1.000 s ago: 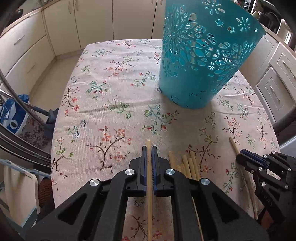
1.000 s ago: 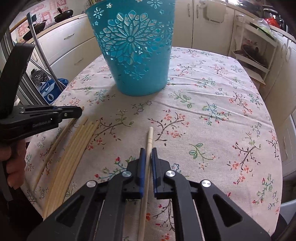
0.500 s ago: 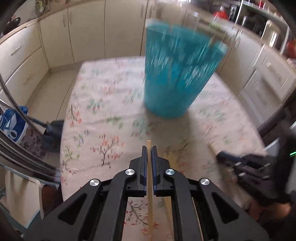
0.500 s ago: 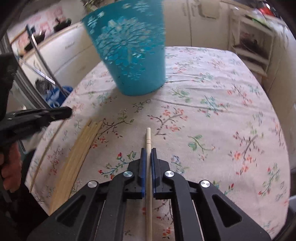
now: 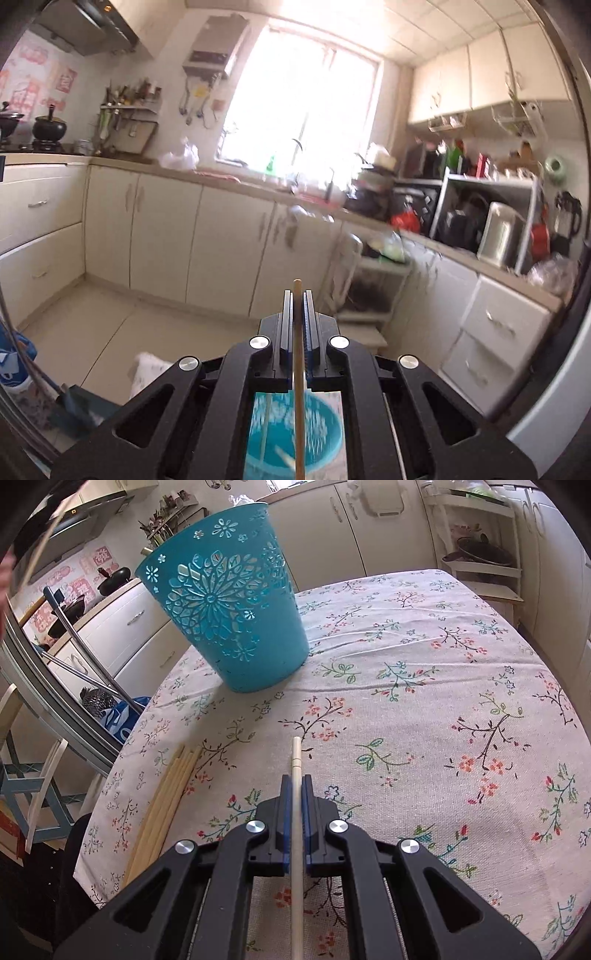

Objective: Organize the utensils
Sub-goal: 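Raise the left tool's chopstick over the basket and open the left tool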

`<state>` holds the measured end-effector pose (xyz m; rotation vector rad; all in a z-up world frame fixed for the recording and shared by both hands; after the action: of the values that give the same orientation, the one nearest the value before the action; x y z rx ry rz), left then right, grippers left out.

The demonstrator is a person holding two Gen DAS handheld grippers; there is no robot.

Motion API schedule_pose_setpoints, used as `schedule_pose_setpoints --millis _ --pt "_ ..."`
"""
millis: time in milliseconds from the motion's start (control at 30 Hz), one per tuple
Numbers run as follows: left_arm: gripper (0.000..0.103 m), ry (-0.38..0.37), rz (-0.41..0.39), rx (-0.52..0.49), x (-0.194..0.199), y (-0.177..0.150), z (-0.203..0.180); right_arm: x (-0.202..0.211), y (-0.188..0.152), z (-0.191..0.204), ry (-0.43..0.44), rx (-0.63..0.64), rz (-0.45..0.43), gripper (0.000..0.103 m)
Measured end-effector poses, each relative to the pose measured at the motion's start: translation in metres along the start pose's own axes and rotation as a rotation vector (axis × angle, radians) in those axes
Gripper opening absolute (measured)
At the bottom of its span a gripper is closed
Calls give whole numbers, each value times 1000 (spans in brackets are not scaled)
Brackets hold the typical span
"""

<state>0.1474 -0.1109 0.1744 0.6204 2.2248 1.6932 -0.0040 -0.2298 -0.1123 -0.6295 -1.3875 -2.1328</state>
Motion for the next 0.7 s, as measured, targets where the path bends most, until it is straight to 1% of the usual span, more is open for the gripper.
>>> schedule_pose_setpoints --millis 67,133,167,233,300,433,600,700 --pt "4 29 -34 13 -19 3 -1 1 0 -1 9 -12 0 6" --pt "4 70 -55 2 -40 0 3 1 0 -2 14 -17 3 6" --pt "4 84 -53 4 -50 -4 7 2 1 -3 17 -21 6 6" --pt "4 105 -25 22 -66 -18 17 2 1 -3 22 -30 12 6" --pt "4 123 -9 36 -76 -30 29 2 2 -5 26 -39 20 6" --pt "4 141 8 55 -83 -48 42 -2 3 -4 26 -45 33 6" --pt "4 152 39 23 -81 -66 46 -2 3 -2 11 -23 51 6" --pt "4 162 52 11 -75 -76 49 -3 3 2 -11 18 64 6"
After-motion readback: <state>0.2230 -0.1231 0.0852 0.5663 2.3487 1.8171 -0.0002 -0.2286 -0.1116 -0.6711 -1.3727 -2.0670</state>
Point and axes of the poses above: each gripper's, at about its wrist camera, not at the fingertips, and x roughly against the way its jaws point, z to its left, y to its top, the point moved 8 cm from there along -x, roughly the way its jaws point, and after that the axes turned 9 degrees about -z, right-handed, at the moved point
